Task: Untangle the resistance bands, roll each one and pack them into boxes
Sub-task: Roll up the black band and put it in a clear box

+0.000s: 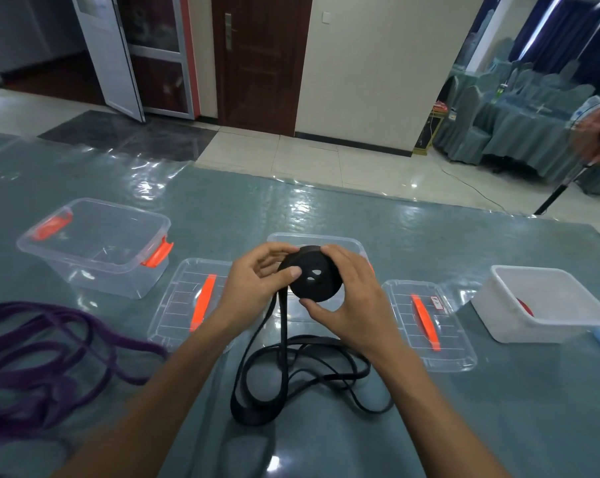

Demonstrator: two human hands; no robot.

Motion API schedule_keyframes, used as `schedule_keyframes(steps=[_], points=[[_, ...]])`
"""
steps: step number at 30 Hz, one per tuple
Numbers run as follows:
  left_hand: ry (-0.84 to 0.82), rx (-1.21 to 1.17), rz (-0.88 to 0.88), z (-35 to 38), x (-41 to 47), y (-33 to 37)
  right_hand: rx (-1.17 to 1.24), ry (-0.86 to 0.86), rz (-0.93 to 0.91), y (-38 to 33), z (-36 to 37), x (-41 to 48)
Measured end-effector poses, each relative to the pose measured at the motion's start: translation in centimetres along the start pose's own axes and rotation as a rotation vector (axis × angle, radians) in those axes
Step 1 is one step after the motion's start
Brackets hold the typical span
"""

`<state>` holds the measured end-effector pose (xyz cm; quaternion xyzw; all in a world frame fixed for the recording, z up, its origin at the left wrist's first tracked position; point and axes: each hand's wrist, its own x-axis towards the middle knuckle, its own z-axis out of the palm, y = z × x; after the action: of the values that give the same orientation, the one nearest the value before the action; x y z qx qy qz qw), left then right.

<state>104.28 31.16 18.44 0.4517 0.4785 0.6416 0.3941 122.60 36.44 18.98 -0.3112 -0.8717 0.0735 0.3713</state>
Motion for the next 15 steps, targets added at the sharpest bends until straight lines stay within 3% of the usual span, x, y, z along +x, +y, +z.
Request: schedule_keyframes(steps=[4, 8, 15], points=[[0.052, -0.085, -0.007, 1.7, -1.4, -1.5, 0.036, 0.079, 0.081, -0.7, 1.0, -0.6], [0.019, 0.018, -0.008, 0.7, -1.0, -1.9, 0.164, -0.024, 0.181, -0.5, 1.2, -1.3], [-0.193, 0.314, 0.014, -1.2, -0.1, -0.5, 0.366, -0.242, 0.368, 0.7, -1.1, 0.2]])
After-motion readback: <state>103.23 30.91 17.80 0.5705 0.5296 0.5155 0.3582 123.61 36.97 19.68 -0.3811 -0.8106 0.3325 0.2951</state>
